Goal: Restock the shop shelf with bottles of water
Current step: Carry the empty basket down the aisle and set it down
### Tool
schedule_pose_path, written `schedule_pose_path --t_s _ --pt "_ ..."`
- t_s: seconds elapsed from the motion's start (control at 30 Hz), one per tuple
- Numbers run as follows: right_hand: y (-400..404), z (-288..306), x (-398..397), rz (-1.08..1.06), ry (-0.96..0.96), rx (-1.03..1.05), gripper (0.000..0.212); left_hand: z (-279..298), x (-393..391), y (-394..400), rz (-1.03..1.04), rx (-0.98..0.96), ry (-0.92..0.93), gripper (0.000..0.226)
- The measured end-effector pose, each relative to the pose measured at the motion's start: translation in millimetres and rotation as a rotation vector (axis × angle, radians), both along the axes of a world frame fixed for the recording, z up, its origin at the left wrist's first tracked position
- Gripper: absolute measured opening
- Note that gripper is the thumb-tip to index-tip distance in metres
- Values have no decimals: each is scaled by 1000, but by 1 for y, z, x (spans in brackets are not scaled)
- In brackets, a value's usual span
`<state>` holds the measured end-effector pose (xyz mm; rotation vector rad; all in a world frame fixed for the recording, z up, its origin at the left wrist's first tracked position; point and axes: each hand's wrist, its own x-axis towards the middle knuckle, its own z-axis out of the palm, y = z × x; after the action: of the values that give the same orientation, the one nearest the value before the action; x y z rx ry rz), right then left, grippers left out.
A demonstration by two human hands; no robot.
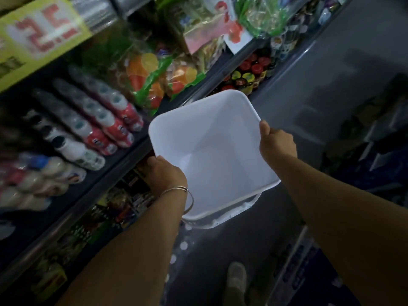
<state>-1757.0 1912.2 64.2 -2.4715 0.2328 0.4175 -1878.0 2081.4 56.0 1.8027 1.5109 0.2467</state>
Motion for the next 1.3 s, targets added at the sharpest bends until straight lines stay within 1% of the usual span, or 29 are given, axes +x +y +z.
schedule_pose_path --t_s 0.13,0.37,0.47,0.63,0.8,0.97,1.07,1.13,1.23,1.3 --pt "-25 -1 51 -18 -8 -26 58 -3 56 -23 -17 -32 57 38" --pt "-61 -6 126 -97 20 -41 54 -20 146 -41 -148 -21 157 35" --pt "-76 -6 158 -139 21 -48 53 -23 192 -48 -88 -57 103 40" --pt "-94 -19 207 -231 24 -4 51 -20 259 -69 -139 -69 83 41" --pt "-124 -44 247 -306 50 23 56 -40 313 -95 -251 -32 115 41" --pt "-153 -90 284 -367 85 39 58 -86 367 -121 -304 1 158 40" --pt "-166 -121 291 -432 100 46 58 -119 389 -134 -473 56 232 34" --pt "-173 -141 293 -475 108 46 55 -140 401 -139 -567 77 277 34" --pt "-177 -173 295 -556 118 68 55 -176 422 -141 -610 124 308 34" --pt "-175 -195 297 -625 125 88 57 -199 434 -140 -737 171 330 33"
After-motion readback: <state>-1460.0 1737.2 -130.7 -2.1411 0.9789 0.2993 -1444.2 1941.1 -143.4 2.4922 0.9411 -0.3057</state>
